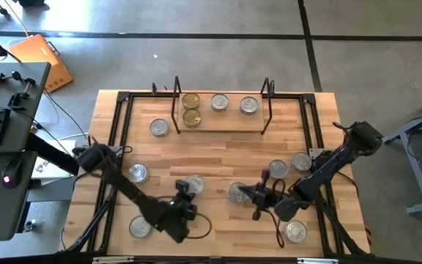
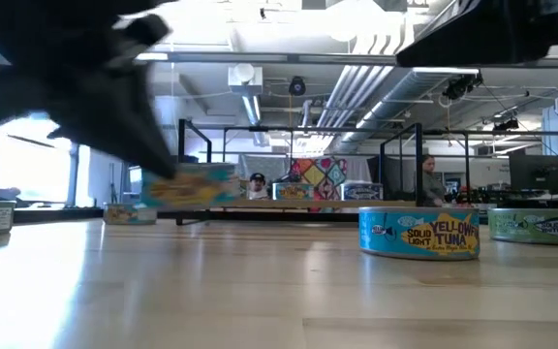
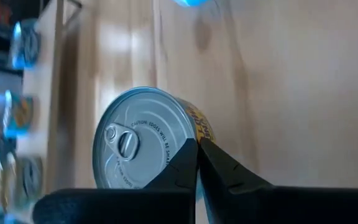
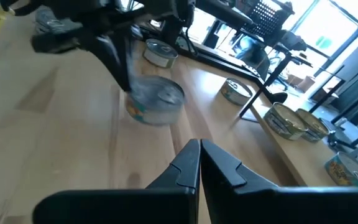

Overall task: Stack canned seafood by type on shelf
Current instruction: Put the yellow and blue tuna can aligned with the other yellow and blue tuna can on the shelf

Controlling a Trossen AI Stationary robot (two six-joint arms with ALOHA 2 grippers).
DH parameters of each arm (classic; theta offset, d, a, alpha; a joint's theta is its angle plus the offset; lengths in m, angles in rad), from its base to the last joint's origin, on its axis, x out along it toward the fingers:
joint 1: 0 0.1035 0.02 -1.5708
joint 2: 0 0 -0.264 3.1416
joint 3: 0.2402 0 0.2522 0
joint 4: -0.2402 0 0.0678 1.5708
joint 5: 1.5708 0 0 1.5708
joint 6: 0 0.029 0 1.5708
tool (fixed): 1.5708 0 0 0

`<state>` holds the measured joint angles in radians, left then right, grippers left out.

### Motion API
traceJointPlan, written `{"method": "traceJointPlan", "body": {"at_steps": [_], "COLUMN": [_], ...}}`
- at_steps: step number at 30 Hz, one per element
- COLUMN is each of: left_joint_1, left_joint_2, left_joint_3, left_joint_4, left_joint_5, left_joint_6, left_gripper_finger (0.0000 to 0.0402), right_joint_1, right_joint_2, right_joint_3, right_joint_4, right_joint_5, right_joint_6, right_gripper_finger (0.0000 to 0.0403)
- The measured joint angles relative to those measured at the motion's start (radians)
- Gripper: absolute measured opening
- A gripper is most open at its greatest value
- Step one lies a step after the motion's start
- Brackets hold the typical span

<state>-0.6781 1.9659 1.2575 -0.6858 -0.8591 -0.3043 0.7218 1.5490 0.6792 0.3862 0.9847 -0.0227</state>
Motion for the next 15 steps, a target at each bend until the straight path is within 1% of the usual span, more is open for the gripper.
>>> {"method": "traceJointPlan", "body": {"at_steps": [4,8,10,15], "left_joint_1": [0.086,0.199,0.262,0.429], "left_joint_2": [-0.002,-0.003,-0.003,-0.004], "left_joint_3": [0.000,0.000,0.000,0.001], "left_joint_4": [0.133,0.240,0.305,0.481], "left_joint_5": [-0.006,0.022,0.054,0.146], "left_joint_6": [0.208,0.347,0.417,0.661], "left_gripper_finger": [0.0001,0.0001,0.0001,0.0001], "right_joint_1": [0.030,0.070,0.093,0.140], "right_joint_2": [0.000,0.000,0.000,0.000], "right_joint_3": [0.000,0.000,0.000,0.000], "right_joint_4": [0.000,-0.002,-0.003,-0.006], "right_joint_5": [0.027,0.066,0.084,0.157], "right_joint_6": [0.000,0.000,0.000,0.000], "right_gripper_finger": [0.0004,0.0004,0.0004,0.0004]}}
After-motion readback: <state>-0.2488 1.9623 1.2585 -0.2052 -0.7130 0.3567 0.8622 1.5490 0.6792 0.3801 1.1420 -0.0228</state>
